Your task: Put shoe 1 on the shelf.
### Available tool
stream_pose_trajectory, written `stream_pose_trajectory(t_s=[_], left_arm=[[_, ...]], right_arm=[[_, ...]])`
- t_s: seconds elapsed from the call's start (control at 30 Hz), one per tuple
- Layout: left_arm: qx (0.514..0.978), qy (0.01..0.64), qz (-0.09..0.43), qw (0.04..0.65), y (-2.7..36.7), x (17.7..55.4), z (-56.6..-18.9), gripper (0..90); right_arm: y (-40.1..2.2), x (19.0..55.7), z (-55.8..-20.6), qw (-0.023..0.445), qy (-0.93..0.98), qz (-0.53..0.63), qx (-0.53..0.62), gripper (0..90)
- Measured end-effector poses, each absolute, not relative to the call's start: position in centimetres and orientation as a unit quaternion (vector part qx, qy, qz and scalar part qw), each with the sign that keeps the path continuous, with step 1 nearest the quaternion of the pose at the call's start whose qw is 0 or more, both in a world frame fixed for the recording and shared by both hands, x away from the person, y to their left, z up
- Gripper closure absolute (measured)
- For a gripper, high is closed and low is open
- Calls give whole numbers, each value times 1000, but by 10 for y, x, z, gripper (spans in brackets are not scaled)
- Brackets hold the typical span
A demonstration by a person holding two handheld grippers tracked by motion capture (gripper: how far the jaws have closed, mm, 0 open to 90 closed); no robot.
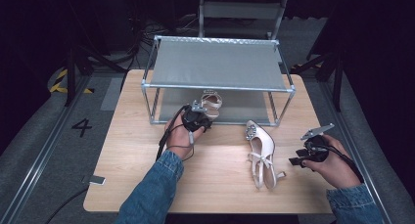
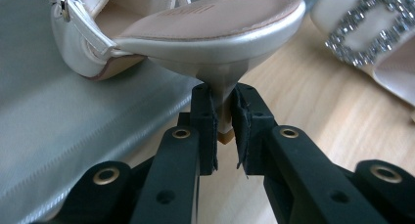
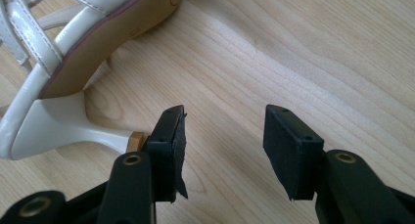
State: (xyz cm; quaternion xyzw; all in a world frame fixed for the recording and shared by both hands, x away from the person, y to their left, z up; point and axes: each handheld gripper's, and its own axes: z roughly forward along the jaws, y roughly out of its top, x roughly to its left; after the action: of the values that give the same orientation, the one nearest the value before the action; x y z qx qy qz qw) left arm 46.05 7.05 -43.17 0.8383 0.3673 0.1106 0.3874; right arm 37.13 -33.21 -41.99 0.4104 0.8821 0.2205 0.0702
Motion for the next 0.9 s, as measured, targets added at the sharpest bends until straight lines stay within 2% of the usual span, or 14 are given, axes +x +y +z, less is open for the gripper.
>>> stream_pose_trajectory(t_s=[0.47,0.53,0.67,0.73,0.77,0.83,0.9], left_arm=[[817,392,115,408,71,497,-434,800],[831,358,137,403,73,506,-435,800],[827,374,135,397,70,512,-438,801],[835,358,136,394,72,520,-442,800],[825,385,120,394,70,518,-444,799],[825,390,119,391,71,522,-447,799],[838,367,130,382,73,528,-450,798]], right_arm=[[-334,370,-418,68,880,226,412,515],[-335,370,-417,68,879,228,413,515],[-338,370,-417,70,878,230,413,515],[-339,370,-417,68,878,230,415,515],[-339,370,-417,68,878,230,415,515],[-340,369,-416,69,877,232,415,516],[-340,369,-416,69,877,234,414,518]])
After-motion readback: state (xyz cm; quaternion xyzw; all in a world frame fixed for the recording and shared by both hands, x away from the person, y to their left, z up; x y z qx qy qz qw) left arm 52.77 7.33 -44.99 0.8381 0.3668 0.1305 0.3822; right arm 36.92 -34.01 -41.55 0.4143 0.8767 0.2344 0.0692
